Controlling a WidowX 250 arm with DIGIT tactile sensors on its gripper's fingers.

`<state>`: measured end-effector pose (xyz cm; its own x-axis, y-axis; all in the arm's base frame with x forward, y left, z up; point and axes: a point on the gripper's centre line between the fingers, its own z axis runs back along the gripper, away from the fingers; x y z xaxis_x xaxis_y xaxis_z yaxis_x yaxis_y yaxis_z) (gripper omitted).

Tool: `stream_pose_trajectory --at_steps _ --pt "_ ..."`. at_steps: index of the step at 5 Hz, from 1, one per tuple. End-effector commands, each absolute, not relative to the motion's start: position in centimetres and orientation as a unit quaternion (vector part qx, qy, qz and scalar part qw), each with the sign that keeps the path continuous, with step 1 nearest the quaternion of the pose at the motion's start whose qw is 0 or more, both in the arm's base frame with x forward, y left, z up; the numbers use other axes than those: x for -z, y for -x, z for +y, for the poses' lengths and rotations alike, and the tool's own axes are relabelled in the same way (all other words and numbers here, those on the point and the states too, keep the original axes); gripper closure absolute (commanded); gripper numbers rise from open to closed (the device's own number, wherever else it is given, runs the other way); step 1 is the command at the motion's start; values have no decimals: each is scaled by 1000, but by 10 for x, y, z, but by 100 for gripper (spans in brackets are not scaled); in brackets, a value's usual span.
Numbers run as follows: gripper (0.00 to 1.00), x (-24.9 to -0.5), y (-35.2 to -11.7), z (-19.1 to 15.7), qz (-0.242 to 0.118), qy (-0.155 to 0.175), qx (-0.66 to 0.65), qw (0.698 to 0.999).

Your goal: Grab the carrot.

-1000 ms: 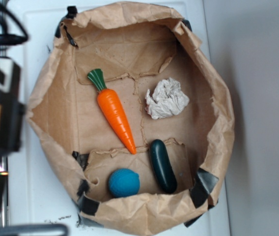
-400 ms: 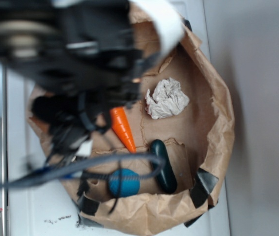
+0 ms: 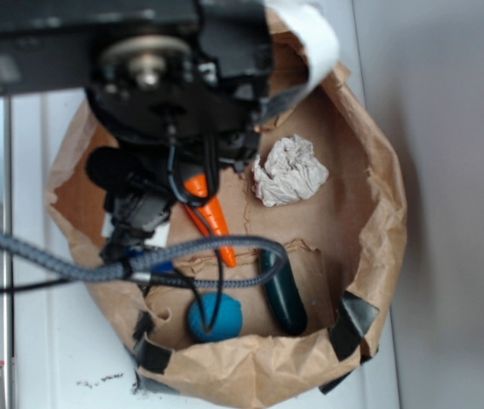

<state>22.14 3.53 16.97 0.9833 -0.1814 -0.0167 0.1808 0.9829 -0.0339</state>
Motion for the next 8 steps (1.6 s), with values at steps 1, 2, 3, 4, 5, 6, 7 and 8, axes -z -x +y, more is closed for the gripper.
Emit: stream_pose_trajectory --at_steps 1,2,3,4,5,6,7,8 --pt "0 -181 -225 40 -14 10 88 996" --pt "0 -181 -225 40 -14 10 88 996" --pt "0 -167 -238 38 -29 17 207 978" --pt "0 -168 -247 38 -66 11 275 959" --pt "0 -159 -257 41 -89 4 325 941" --pt "0 -134 -257 39 -86 -16 336 938" --pt "0 -113 -254 39 -78 -29 348 934" --pt "0 -90 -254 37 -58 -12 360 931"
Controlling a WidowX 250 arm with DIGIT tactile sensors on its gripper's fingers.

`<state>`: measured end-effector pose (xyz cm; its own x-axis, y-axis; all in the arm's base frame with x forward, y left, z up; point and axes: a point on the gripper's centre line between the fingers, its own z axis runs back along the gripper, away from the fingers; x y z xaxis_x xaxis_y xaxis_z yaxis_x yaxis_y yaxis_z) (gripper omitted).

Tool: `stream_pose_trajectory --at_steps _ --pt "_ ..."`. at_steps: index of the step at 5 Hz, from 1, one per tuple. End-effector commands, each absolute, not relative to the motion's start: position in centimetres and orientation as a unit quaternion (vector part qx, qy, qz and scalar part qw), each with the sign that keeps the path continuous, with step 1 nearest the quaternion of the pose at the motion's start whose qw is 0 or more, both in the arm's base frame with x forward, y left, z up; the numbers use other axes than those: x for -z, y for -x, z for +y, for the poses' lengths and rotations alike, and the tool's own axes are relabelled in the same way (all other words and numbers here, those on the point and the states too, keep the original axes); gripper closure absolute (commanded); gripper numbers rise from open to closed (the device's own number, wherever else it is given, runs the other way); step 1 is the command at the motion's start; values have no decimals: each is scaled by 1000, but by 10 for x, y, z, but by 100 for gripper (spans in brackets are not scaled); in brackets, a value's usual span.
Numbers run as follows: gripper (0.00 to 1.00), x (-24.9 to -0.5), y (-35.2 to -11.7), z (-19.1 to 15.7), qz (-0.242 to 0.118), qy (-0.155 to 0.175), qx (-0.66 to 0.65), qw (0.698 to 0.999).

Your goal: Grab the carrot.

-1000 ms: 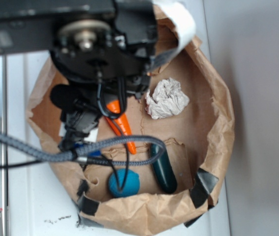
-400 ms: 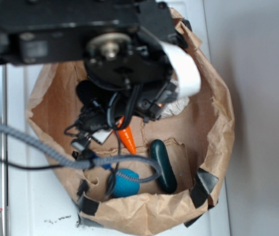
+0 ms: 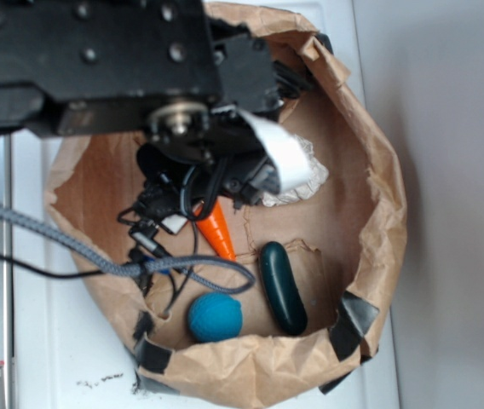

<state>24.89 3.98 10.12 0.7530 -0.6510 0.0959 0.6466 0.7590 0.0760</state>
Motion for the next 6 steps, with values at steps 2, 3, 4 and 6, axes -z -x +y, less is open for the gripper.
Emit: stream_pose_trajectory --at_steps 2,3,4,6 --pt "0 -59 -260 26 -42 -7 382 923" --pt "0 -47 -255 22 -31 -14 391 920" --pt "0 -38 -251 20 -25 -27 388 921" --pt "100 -36 -247 27 -41 -40 363 930"
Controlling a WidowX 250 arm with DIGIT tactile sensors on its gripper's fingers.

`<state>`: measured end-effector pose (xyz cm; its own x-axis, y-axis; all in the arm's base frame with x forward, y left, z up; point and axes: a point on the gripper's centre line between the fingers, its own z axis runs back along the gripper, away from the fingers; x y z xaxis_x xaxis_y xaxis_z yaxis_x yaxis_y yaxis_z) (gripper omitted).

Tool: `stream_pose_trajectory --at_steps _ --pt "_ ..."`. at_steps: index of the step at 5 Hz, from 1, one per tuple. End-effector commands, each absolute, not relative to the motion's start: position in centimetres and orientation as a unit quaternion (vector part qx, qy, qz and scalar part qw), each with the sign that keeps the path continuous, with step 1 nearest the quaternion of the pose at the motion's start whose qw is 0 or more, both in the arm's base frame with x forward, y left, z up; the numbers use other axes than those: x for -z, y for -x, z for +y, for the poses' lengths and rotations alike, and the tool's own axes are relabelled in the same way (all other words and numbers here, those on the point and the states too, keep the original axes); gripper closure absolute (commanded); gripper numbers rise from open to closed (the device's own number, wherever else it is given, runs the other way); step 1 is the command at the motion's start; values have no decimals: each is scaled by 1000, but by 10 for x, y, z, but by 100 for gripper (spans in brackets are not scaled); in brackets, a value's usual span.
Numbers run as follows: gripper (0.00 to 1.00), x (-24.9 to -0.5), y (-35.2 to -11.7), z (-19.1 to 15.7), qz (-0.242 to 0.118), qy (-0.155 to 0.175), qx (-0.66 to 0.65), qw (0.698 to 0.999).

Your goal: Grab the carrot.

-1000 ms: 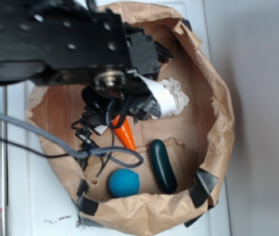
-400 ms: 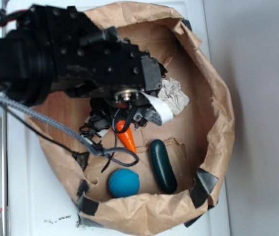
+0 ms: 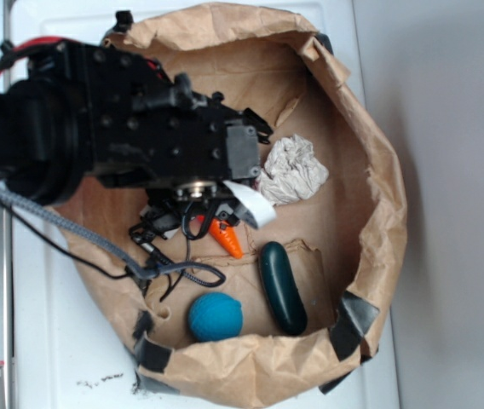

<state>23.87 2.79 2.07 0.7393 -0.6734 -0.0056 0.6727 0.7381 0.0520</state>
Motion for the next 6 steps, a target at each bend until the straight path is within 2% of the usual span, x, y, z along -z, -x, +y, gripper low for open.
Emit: stream_pose_trajectory --at_steps 1,2,3,4,5,6 --pt "100 -37 -246 30 -51 -57 356 931" --pt "100 -42 -244 32 -58 -62 350 933" --pt "100 -51 -243 32 -64 -50 350 933" --pt "100 -77 -244 32 -70 -32 329 941" --pt "100 -120 -246 34 -89 -10 270 959" --pt "100 -156 -247 33 -107 -5 228 968"
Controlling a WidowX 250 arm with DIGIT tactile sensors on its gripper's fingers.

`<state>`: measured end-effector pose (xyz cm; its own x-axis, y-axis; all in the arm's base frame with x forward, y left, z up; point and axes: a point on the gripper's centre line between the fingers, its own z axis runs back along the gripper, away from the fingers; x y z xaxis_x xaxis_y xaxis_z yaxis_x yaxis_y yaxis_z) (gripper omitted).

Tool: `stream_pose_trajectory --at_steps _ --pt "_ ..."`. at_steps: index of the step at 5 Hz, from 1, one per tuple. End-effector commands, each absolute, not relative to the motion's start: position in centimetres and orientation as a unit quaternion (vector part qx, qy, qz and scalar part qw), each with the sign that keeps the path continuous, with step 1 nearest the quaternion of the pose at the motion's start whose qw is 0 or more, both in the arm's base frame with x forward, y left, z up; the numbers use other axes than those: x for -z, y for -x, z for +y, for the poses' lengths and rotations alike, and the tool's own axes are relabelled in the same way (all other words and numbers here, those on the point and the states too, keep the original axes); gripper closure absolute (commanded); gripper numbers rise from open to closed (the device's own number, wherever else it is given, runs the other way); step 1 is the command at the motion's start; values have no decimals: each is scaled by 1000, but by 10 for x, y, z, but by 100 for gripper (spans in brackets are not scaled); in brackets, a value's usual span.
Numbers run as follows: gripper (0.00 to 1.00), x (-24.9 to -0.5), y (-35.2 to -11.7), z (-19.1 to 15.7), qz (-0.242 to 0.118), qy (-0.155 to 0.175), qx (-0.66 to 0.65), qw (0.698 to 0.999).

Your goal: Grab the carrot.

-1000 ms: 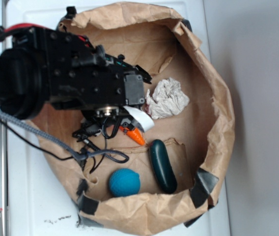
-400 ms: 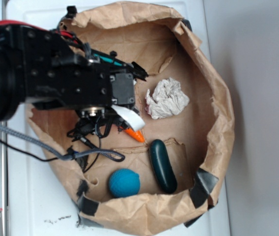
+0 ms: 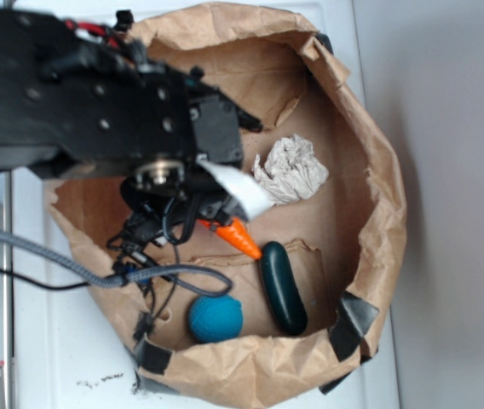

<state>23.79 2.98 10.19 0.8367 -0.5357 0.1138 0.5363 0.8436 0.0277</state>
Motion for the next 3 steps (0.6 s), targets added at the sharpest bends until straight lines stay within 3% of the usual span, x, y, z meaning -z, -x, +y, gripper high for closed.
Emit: stream_pose_trajectory --at_steps 1,3 --pt "100 -186 -247 33 -127 1 205 970" --pt "100 -197 -250 28 -111 -41 184 976"
